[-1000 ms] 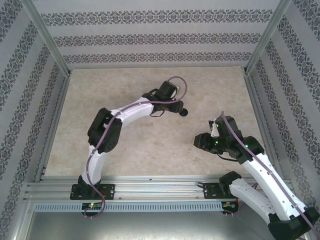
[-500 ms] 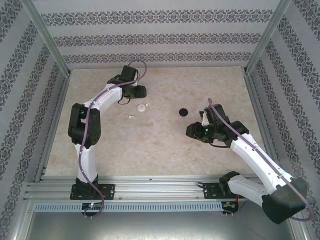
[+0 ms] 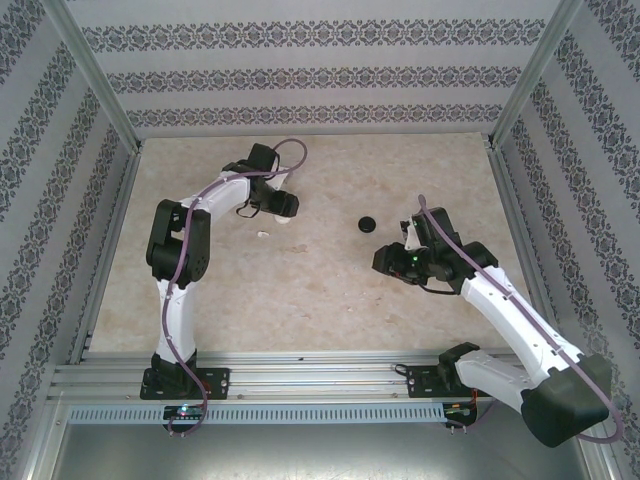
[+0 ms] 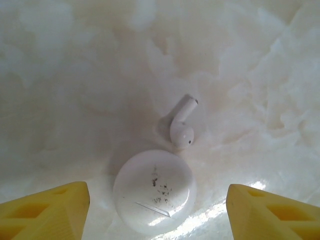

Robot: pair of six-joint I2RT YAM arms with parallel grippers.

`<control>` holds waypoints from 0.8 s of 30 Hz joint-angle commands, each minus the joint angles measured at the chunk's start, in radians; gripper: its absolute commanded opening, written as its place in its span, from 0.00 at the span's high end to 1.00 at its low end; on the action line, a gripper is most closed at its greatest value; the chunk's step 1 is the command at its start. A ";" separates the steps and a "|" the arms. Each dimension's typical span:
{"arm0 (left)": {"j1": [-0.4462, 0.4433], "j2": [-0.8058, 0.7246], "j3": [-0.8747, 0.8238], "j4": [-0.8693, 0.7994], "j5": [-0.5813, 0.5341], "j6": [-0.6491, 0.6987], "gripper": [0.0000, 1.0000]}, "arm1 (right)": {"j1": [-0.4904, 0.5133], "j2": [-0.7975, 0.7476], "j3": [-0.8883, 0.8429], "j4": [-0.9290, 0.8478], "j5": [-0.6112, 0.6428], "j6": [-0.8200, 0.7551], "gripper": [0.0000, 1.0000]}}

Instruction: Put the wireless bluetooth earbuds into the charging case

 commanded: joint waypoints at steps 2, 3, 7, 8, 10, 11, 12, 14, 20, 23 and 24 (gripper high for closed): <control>-0.006 -0.025 -0.007 -0.015 0.046 0.188 0.30 | -0.011 -0.005 -0.022 0.032 -0.020 0.011 0.55; -0.006 -0.020 -0.004 -0.022 0.052 0.204 0.30 | -0.010 -0.005 -0.022 0.033 -0.021 0.013 0.55; -0.017 0.009 0.027 -0.070 0.059 0.261 0.30 | -0.011 -0.017 -0.031 0.030 -0.013 0.016 0.55; -0.023 0.017 0.035 -0.082 0.034 0.271 0.30 | -0.012 -0.021 -0.034 0.030 -0.010 0.016 0.55; -0.032 0.037 0.058 -0.114 -0.044 0.271 0.30 | -0.014 -0.023 -0.039 0.029 -0.009 0.019 0.54; -0.034 0.048 0.072 -0.133 -0.065 0.271 0.30 | -0.014 -0.024 -0.041 0.027 -0.009 0.019 0.54; -0.035 0.059 0.082 -0.143 -0.068 0.273 0.30 | -0.013 -0.025 -0.041 0.027 -0.009 0.020 0.54; -0.036 0.074 0.088 -0.147 -0.069 0.278 0.30 | -0.014 -0.029 -0.042 0.022 -0.012 0.020 0.54; -0.036 0.099 0.093 -0.130 -0.090 0.284 0.31 | -0.031 -0.049 -0.030 -0.027 -0.003 -0.007 0.53; -0.036 0.116 0.100 -0.131 -0.089 0.282 0.34 | -0.049 -0.059 -0.034 -0.029 -0.014 -0.009 0.53; -0.038 0.121 0.102 -0.134 -0.087 0.283 0.35 | -0.053 -0.061 -0.035 -0.027 -0.017 -0.008 0.53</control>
